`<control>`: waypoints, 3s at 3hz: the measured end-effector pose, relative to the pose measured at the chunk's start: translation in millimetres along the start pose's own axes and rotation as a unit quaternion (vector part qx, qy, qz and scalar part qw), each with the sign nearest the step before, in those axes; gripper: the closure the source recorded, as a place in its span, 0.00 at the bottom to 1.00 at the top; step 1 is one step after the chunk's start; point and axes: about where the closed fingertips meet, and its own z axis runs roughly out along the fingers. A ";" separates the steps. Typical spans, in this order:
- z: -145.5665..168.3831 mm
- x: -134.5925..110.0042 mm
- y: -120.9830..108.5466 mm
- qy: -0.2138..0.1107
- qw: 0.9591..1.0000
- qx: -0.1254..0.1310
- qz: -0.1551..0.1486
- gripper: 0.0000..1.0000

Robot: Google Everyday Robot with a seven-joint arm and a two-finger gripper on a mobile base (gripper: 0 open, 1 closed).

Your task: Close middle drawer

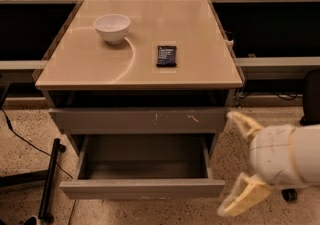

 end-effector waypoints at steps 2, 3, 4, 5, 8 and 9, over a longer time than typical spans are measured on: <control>188.9 46.5 98.3 -0.107 0.981 -0.107 0.123 0.00; 257.7 63.4 128.4 -0.118 0.968 -0.150 0.161 0.00; 280.1 68.6 146.0 -0.133 0.957 -0.174 0.188 0.00; 279.9 68.6 146.2 -0.133 0.957 -0.174 0.188 0.18; 318.0 127.0 118.7 -0.189 0.947 -0.110 0.234 0.88; 338.6 155.9 95.2 -0.212 0.943 -0.051 0.251 1.00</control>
Offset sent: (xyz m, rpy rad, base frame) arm -0.0289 0.1608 -0.3553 0.5237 0.5326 0.0242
